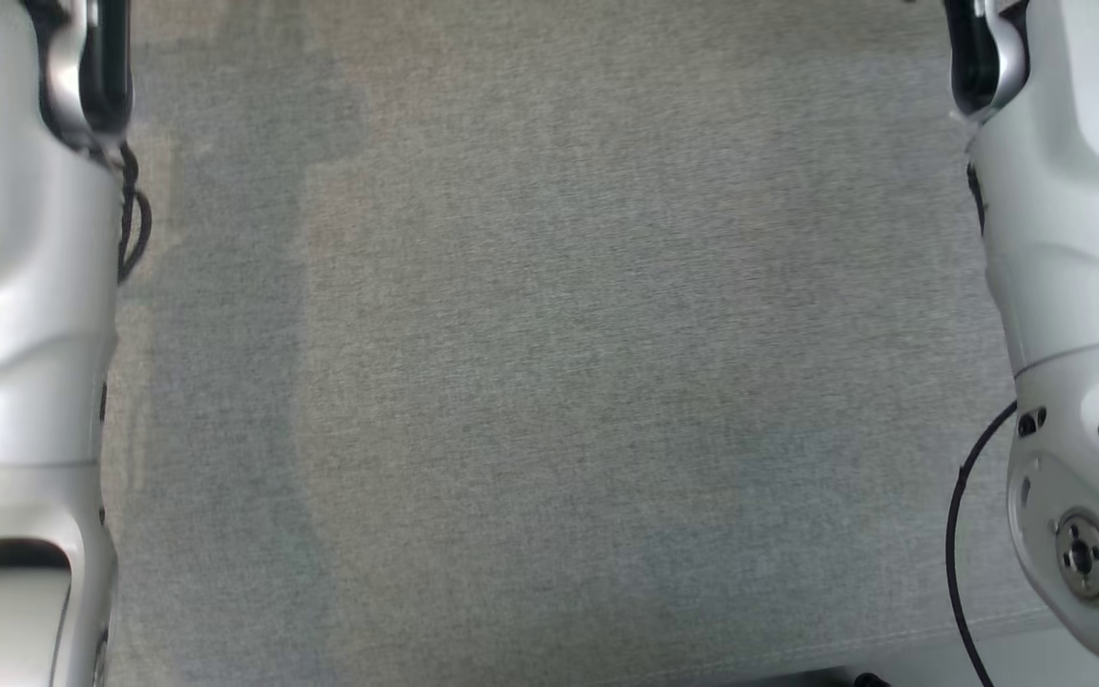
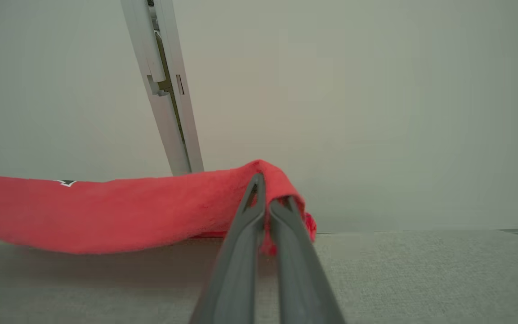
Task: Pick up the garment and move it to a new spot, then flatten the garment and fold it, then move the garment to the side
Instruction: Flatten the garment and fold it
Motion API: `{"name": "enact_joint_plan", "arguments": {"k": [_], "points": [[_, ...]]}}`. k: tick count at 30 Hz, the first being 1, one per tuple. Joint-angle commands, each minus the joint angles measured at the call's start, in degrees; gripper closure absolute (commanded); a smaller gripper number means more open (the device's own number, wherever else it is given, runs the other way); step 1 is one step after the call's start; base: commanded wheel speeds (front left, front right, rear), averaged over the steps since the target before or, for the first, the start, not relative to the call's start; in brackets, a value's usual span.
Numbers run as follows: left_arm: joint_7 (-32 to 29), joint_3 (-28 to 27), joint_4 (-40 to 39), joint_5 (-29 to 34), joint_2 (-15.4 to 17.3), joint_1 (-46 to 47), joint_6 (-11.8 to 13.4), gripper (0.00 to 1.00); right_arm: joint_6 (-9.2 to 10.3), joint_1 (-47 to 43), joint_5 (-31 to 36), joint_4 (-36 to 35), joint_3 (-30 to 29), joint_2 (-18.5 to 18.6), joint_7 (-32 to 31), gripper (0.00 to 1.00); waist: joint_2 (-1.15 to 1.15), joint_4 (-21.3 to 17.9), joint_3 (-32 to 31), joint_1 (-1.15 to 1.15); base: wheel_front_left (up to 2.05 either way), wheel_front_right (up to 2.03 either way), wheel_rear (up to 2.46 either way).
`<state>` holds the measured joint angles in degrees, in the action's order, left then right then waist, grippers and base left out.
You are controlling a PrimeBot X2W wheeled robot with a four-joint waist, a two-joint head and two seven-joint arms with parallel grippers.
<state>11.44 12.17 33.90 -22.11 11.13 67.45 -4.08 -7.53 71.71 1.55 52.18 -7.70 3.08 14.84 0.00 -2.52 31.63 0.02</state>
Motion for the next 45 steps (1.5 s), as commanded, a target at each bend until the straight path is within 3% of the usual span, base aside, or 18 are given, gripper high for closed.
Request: {"name": "enact_joint_plan", "arguments": {"k": [1, 10, 16, 29, 45], "points": [[0.81, -0.24, -0.93, -0.76, 0.77, -1.97, -0.45, 1.00, 0.09, -1.88, -1.26, -1.24, 0.77, 0.12, 0.40, 1.00, 0.00, 1.49, 1.45, -0.02, 0.00, 0.00, 0.00], [2.60, -1.01, -12.45, -2.46, 3.10, -18.22, -0.96, 1.00, 0.09, -13.95, -9.29, -9.70, 4.14, 0.25, 0.40, 1.00, 0.00, 0.21, -3.11, -0.02, 0.00, 0.00, 0.00], [3.40, -3.07, -23.80, -4.10, 3.61, -35.60, 1.27, 1.00, 0.09, -24.12, -14.18, -17.26, 6.24, 0.33, 0.37, 1.00, 0.00, -0.32, -7.52, -0.02, 0.00, 0.00, 0.00], [3.77, -4.12, -42.82, -7.71, -2.35, -69.00, 6.28, 1.00, 0.09, -46.53, -18.81, -32.34, 7.83, 0.27, 0.37, 1.00, 0.00, -0.82, -18.77, -0.02, 0.00, 0.00, 0.00], [-1.53, -0.74, -55.49, -7.24, -1.53, -87.88, 10.22, 1.00, 0.09, -69.92, -20.99, -43.62, 6.44, -0.09, -1.34, 1.00, 0.00, -0.88, -28.13, -0.02, 0.00, 0.00, 0.00]]}}
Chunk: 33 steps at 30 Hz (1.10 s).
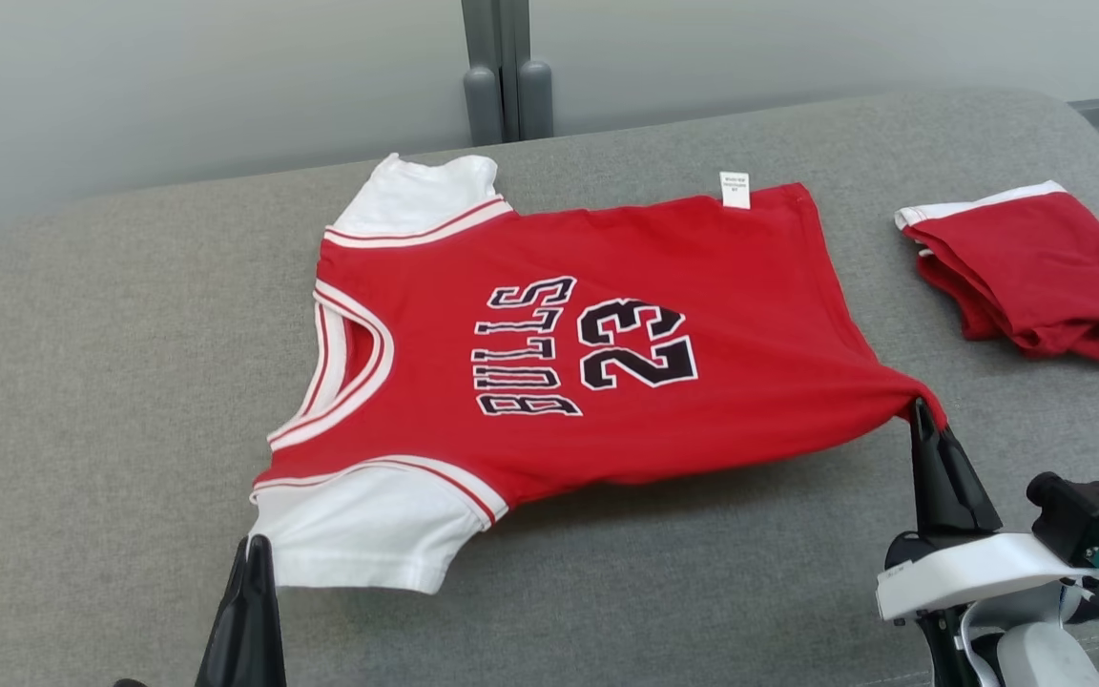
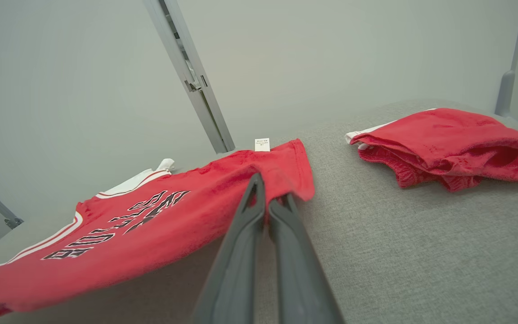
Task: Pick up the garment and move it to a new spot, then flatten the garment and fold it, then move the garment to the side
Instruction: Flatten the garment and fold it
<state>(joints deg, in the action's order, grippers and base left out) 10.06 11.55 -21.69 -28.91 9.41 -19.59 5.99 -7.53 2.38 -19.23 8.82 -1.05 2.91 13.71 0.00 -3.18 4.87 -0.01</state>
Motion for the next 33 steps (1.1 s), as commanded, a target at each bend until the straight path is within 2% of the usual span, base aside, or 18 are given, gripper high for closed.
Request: {"name": "enact_joint_plan", "arguments": {"k": [1, 20, 29, 33], "points": [[-0.43, 0.06, 0.47, -0.50, 0.35, -1.24, 0.18, 1.00, 0.09, -1.22, 0.18, -0.04, -0.25, 0.08, -0.61, 1.00, 0.00, -0.32, -1.55, 0.01, 0.00, 0.00, 0.00], [-2.20, 2.02, 12.61, -2.52, 0.29, 5.43, -2.68, 1.00, 0.09, 3.35, 0.22, 15.23, 2.80, 0.04, -0.63, 1.00, 0.00, -0.04, -0.41, 0.01, 0.00, 0.00, 0.00], [-0.81, 2.98, 21.41, 1.26, 1.54, 21.18, -5.13, 1.00, 0.09, 8.97, -1.81, 19.40, 3.53, 0.04, 0.72, 1.00, 0.00, -0.57, 2.58, 0.01, 0.00, 0.00, 0.00], [0.83, 3.09, 27.54, 2.16, 0.08, 29.16, -5.78, 1.00, 0.09, 11.77, -1.70, 21.32, 2.68, 0.06, 1.14, 1.00, 0.00, -0.92, 4.12, 0.01, 0.00, 0.00, 0.00]]}}
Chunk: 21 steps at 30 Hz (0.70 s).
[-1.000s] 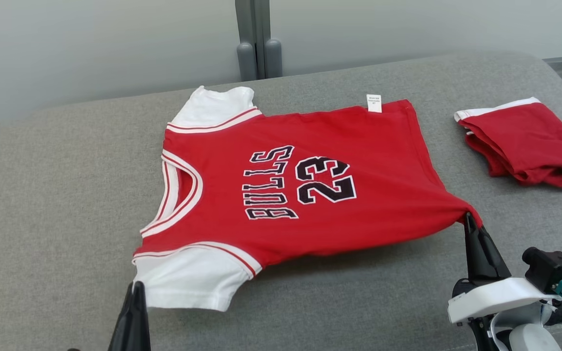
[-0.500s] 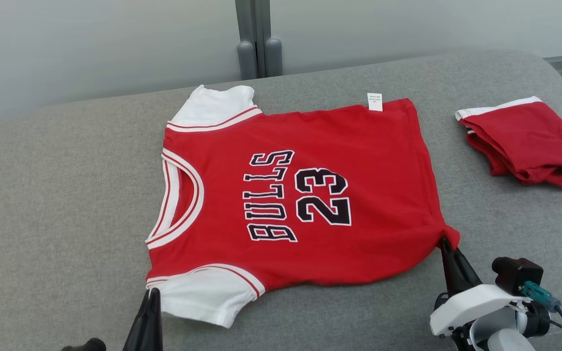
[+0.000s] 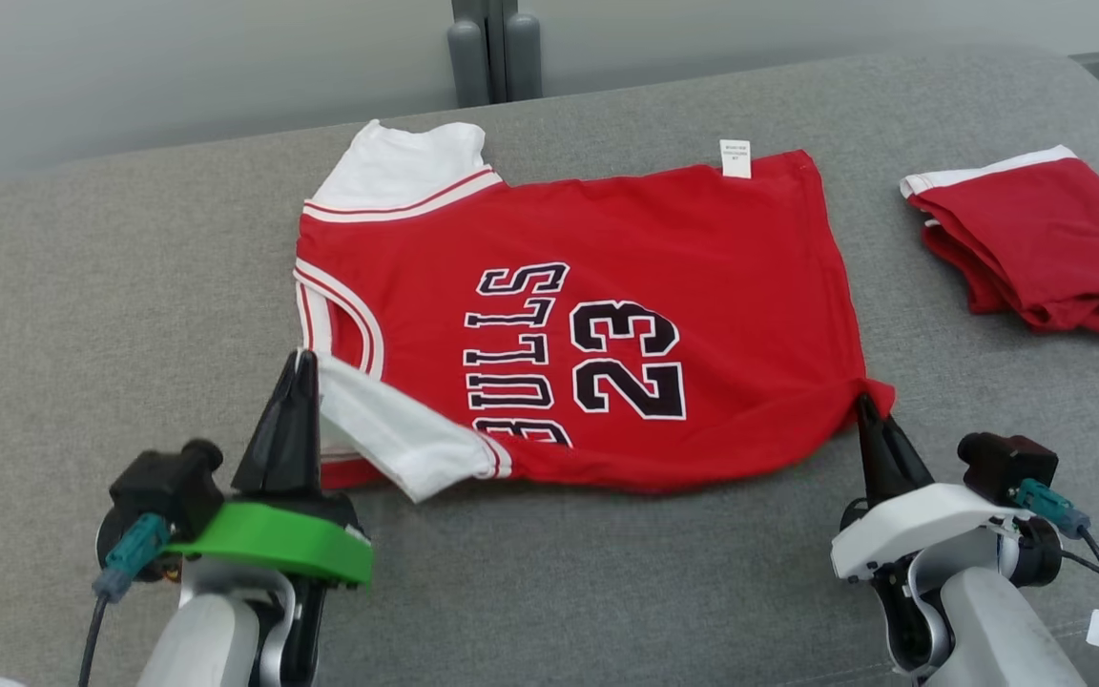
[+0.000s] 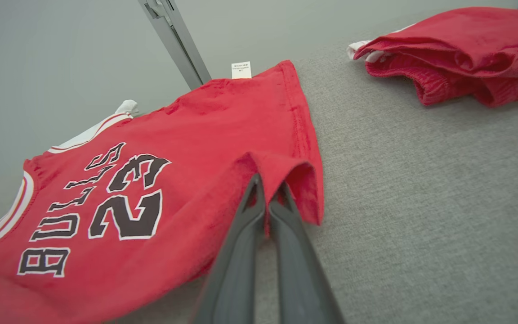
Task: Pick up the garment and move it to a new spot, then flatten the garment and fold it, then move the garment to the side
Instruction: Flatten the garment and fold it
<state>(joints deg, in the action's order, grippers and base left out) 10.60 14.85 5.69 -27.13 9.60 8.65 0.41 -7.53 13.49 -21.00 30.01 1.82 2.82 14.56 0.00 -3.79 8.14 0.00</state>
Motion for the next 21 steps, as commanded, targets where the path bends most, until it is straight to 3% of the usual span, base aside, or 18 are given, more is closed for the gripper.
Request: {"name": "enact_joint_plan", "arguments": {"k": [1, 19, 20, 21], "points": [[0.78, -0.31, 2.04, 0.41, -0.53, 2.88, -0.32, 1.00, 0.09, 1.56, 0.17, 0.57, -0.35, 0.14, 0.35, 1.00, 0.00, -0.41, 1.37, 0.00, 0.00, 0.00, 0.00], [4.60, -3.48, 20.65, 2.60, -3.58, 23.42, -2.66, 1.00, 0.10, 12.38, 0.20, 2.81, -0.77, 0.14, 0.68, 0.97, 0.00, -1.61, 11.07, 0.00, 0.00, 0.00, 0.00], [4.62, -3.97, 20.82, 2.86, -3.69, 23.90, -2.67, 1.00, 0.10, 12.61, -0.36, 3.10, -0.66, 0.15, 0.68, 0.65, 0.00, -1.65, 11.18, 0.00, 0.00, 0.00, 0.00], [4.62, -4.74, 20.68, 3.39, -3.90, 24.27, -2.61, 0.71, 0.10, 12.96, -0.94, 2.94, -0.47, 0.13, 0.68, 0.00, 0.00, -1.70, 11.27, 0.00, 0.00, 0.00, 0.00]]}}
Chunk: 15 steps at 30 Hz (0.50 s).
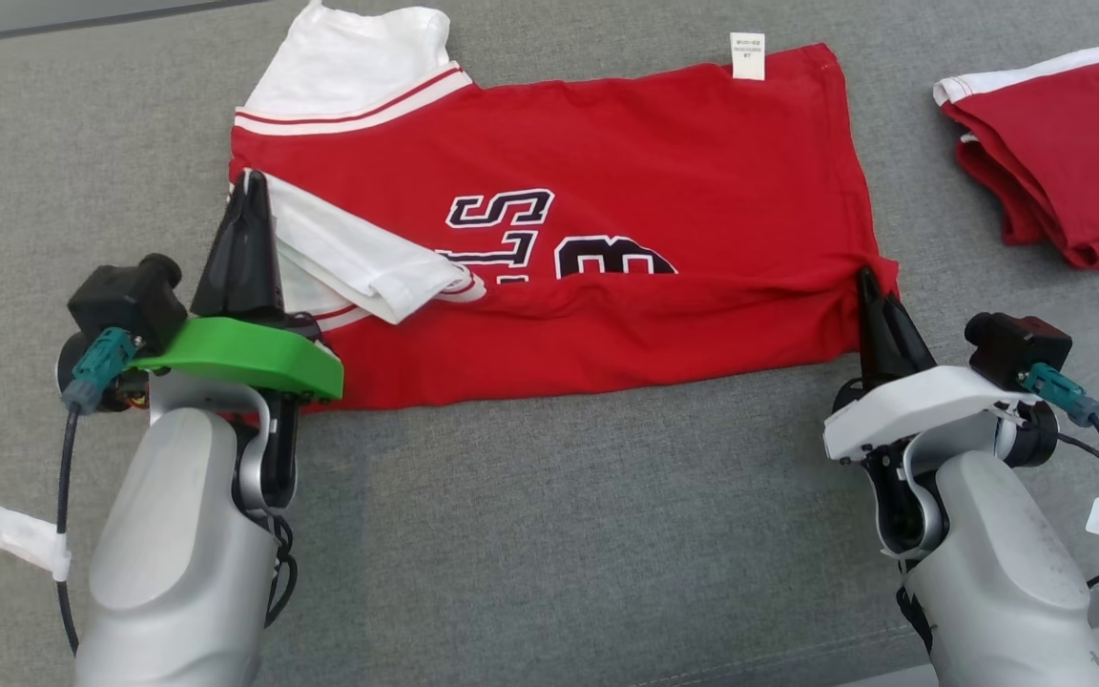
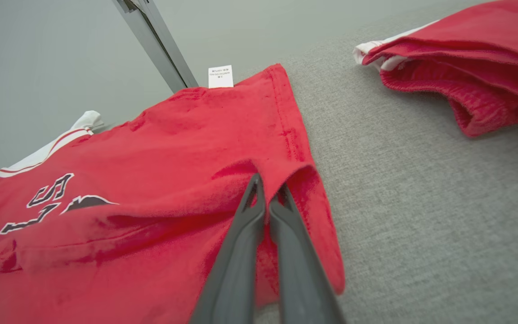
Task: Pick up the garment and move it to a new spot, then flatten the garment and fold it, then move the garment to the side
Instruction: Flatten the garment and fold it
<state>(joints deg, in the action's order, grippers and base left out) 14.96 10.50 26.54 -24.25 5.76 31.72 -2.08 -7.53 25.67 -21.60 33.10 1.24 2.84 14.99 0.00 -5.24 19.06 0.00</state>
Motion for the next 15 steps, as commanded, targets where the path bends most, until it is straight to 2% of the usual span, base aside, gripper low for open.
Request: {"name": "enact_joint_plan", "arguments": {"k": [1, 2, 10, 15], "points": [[0.27, -1.03, -0.76, 0.96, -0.30, 1.24, -0.48, 0.13, 0.10, 0.99, -0.60, -0.53, -0.04, 0.15, 0.26, 0.00, 0.00, -0.31, 0.36, 0.00, 0.00, 0.00, 0.00], [0.26, -1.38, -1.25, 0.93, -0.57, 1.02, -1.04, 0.00, 0.10, 0.89, -0.52, -0.70, -0.01, 0.14, 0.26, 0.00, 0.00, -0.34, 0.31, 0.00, 0.00, 0.00, 0.00], [0.24, -4.42, -6.33, 3.34, -1.96, -3.44, -3.44, 0.00, 0.10, -1.97, 1.45, -5.66, -2.35, 0.14, 0.22, 0.00, 0.00, 0.07, -1.82, 0.00, 0.00, 0.00, 0.00], [0.23, -6.59, -8.60, 2.29, -2.26, -9.69, -4.08, 0.00, 0.10, -5.90, 4.39, -8.50, -3.81, 0.14, 0.22, 0.00, 0.00, 0.43, -4.33, 0.00, 0.00, 0.00, 0.00]]}}
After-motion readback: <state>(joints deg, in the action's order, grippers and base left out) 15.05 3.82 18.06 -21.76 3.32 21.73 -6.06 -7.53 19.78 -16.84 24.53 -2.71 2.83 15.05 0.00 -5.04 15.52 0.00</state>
